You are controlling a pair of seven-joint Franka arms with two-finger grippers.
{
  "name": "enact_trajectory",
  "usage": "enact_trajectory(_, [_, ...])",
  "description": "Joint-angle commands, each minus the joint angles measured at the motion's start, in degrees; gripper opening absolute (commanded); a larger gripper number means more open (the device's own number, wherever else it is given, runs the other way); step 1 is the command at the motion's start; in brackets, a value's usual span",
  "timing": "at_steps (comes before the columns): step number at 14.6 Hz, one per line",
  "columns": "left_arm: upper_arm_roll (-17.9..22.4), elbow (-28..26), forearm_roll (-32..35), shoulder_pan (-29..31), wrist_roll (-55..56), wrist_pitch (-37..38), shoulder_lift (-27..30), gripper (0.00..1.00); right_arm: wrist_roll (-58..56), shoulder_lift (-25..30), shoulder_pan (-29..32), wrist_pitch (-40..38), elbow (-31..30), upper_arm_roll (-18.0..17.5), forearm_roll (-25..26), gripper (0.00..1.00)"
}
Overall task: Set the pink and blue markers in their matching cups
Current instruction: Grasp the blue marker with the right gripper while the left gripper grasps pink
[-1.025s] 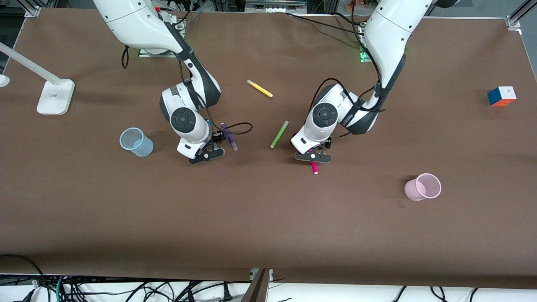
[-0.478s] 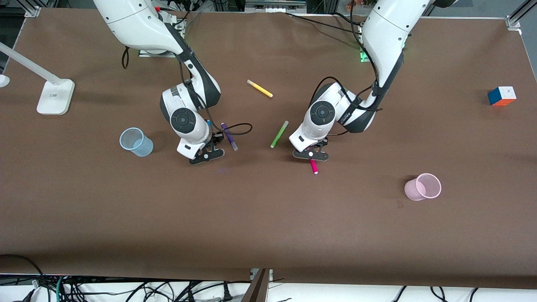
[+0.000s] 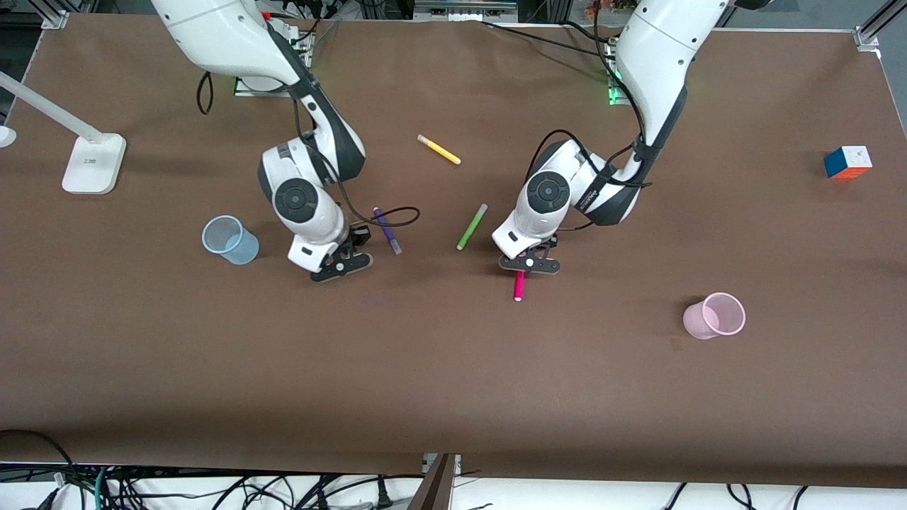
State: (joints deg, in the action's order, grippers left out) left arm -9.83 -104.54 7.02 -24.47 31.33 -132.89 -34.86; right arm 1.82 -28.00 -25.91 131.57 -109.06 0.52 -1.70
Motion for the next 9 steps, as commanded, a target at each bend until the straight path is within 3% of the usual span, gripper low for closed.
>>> enact_trajectory(1, [0.34, 3.36, 5.62, 0.92, 0.14, 8.67, 2.78, 0.11, -10.48, 7.15, -0.11, -7.63, -0.1, 3.34, -0.84, 0.0])
enact_trajectory(5, [0.77, 8.55, 9.93, 1.44, -3.1, 17.64, 2.87, 0.1, -24.03, 12.95, -0.11, -14.49, -0.1, 6.95, -0.93, 0.0])
enact_trajectory(9, [0.69, 13.91, 11.26, 6.79, -18.46, 25.47, 3.75, 0.1, -38.95, 16.3, -0.02, -17.4, -0.53, 10.37, -3.28, 0.0])
